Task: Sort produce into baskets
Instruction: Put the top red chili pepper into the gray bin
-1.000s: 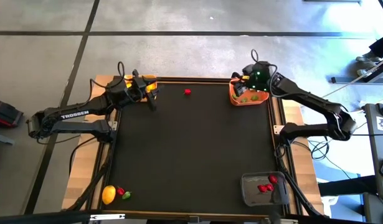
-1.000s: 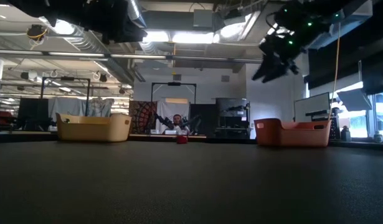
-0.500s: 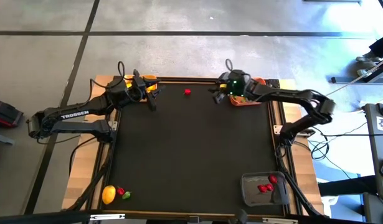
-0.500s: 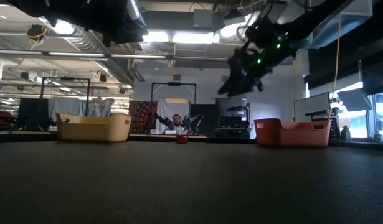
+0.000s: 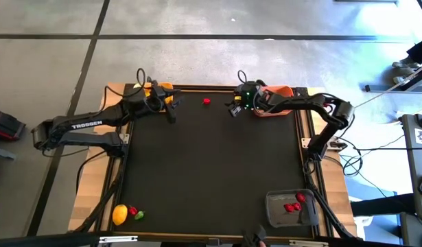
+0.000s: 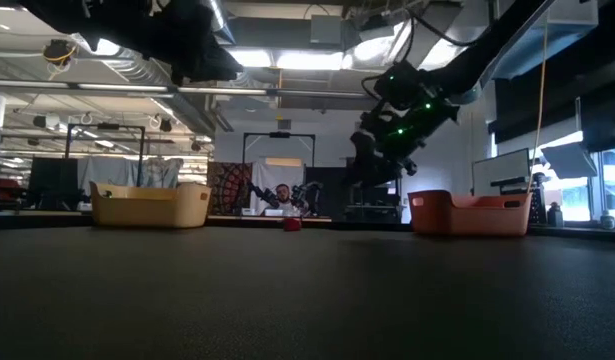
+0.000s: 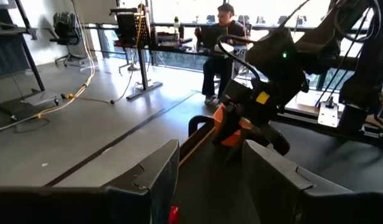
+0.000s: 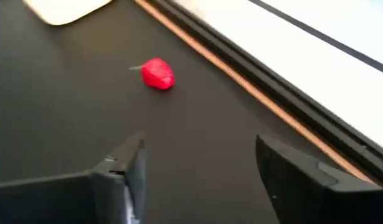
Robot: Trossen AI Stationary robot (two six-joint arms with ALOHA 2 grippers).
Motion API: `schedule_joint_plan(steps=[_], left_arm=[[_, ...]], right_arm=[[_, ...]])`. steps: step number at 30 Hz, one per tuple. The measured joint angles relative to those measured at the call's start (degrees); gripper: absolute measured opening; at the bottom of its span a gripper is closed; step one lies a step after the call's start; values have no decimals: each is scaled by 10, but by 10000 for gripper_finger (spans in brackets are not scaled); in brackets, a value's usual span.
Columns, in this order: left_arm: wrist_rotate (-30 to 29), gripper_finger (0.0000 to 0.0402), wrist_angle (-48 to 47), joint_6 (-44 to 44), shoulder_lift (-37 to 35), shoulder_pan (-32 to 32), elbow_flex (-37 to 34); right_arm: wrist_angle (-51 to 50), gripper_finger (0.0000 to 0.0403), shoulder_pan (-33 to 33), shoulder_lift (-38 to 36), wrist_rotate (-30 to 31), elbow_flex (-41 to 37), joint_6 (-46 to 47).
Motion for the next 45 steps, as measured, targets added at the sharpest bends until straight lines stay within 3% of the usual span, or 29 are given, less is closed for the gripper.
schedule_joint_plan(steps=[4, 8, 22, 30, 45], left_arm=[[0, 173, 0, -2, 19, -1, 0], [0, 173, 0, -2, 40, -1, 0], [0, 173, 0, -1, 62, -25, 0], [0, 173, 0, 4, 62, -31, 0], [0, 173, -2, 9, 62, -31, 0]], right_arm=[[-18, 271, -6, 26, 5, 33, 2], [-37, 276, -13, 64, -33, 81, -2], [-232, 231, -12, 234, -90, 351, -63], [-314, 202, -15, 310, -120, 473, 11], [-319, 196, -15, 362, -189, 517, 115]])
